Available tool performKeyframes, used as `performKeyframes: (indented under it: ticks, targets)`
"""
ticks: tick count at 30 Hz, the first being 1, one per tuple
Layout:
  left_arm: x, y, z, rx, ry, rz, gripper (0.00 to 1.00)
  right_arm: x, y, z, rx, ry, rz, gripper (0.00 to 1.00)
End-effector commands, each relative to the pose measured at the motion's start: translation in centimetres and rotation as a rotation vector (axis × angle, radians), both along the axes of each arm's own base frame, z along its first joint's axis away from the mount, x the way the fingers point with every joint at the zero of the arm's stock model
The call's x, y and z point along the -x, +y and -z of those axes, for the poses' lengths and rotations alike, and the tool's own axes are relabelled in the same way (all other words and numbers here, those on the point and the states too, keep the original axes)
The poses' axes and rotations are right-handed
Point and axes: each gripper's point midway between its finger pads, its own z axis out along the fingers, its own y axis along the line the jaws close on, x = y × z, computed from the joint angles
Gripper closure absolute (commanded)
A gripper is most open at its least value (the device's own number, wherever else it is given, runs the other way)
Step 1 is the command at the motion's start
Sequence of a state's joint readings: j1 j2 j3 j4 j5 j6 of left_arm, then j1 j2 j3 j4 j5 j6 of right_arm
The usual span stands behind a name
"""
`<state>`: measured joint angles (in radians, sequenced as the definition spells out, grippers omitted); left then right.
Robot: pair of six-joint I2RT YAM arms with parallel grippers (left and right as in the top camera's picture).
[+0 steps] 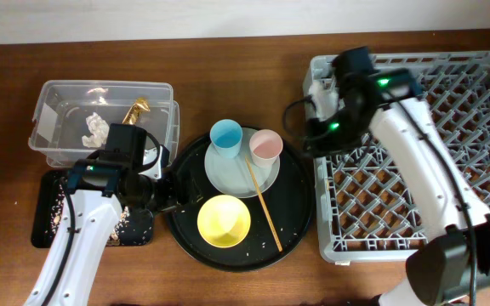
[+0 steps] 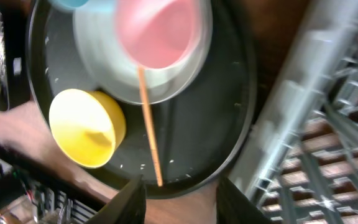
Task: Sort waste into correct bins and load items into the dishwasher rack
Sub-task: 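Reach right gripper back to the remaining chopstick and grasp it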
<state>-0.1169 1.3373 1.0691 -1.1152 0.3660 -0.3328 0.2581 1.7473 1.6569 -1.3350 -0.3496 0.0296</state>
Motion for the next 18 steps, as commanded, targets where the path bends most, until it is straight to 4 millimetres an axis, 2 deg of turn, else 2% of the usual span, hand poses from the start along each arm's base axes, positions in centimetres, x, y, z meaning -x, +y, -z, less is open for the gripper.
performKeyframes:
  ticks: [1, 3, 9, 11, 18]
  targets:
    - [-0.1, -0.2, -0.4, 0.008, -0.015, 0.009, 0.01, 3.4, 3.5, 1.6, 0.02, 0.042, -0.127, 0.65]
    - [-0.1, -0.2, -0.4, 0.008, -0.015, 0.009, 0.01, 5.5, 5.2, 4.4, 0.076, 0.067, -0.183, 0.66]
    - [-0.1, -0.2, -0.4, 0.008, -0.015, 0.009, 0.01, 7.5, 6.5, 11.3, 0.243, -0.004, -0.196, 0.66]
    - [-0.1, -0.2, -0.4, 0.008, -0.015, 0.009, 0.01, 7.9, 6.8, 12.8, 0.243, -0.024, -0.211, 0.65]
    - [-0.1, -0.2, -0.4, 0.008, -0.015, 0.009, 0.01, 7.5, 7.1, 16.0, 0.217, -0.07, -0.206, 0.65]
